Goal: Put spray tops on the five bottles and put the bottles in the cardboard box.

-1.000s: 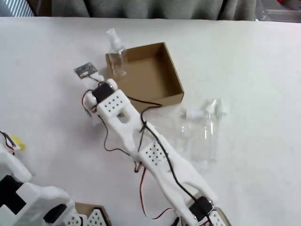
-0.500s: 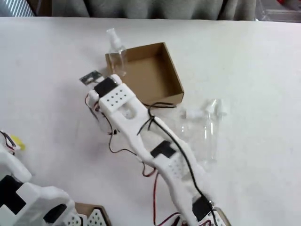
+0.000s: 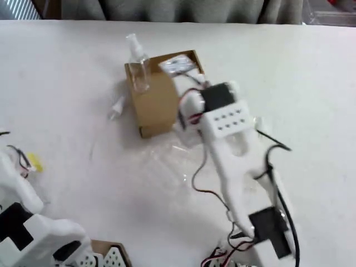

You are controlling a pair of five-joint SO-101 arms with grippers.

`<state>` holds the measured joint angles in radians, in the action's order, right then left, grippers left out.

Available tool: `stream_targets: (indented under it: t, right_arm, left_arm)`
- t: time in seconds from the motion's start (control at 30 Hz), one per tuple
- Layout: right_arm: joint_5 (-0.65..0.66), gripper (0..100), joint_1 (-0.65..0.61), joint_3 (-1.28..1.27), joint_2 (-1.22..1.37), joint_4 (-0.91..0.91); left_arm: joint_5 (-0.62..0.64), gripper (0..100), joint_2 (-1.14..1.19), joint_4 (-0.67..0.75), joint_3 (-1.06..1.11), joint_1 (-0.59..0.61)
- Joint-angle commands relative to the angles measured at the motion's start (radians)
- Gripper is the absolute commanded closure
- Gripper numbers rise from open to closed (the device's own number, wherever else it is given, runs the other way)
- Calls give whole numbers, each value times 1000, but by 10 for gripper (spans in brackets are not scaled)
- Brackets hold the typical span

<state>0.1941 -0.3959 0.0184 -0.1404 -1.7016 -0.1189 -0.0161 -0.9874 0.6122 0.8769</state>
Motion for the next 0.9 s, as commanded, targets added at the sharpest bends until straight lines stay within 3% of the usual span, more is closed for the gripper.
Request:
stream_targets:
  t: [0.0, 0.2, 0.37, 0.6, 0.87]
  right_arm:
    - [81, 983, 188, -31, -111, -24]
    - [215, 983, 486, -117, -137, 24]
    - [324, 983, 653, -227, -136, 142]
    - [311, 966, 690, -321, -136, 240]
    - [144, 859, 671, -385, -134, 367]
  left_arm:
    - [-12, 980, -64, -29, -51, -111]
    - [-12, 980, -231, -132, -51, -248]
    - [-6, 979, -395, -210, -49, -367]
    - [3, 979, -570, -167, 81, -545]
    - [52, 979, -707, 21, 327, -550]
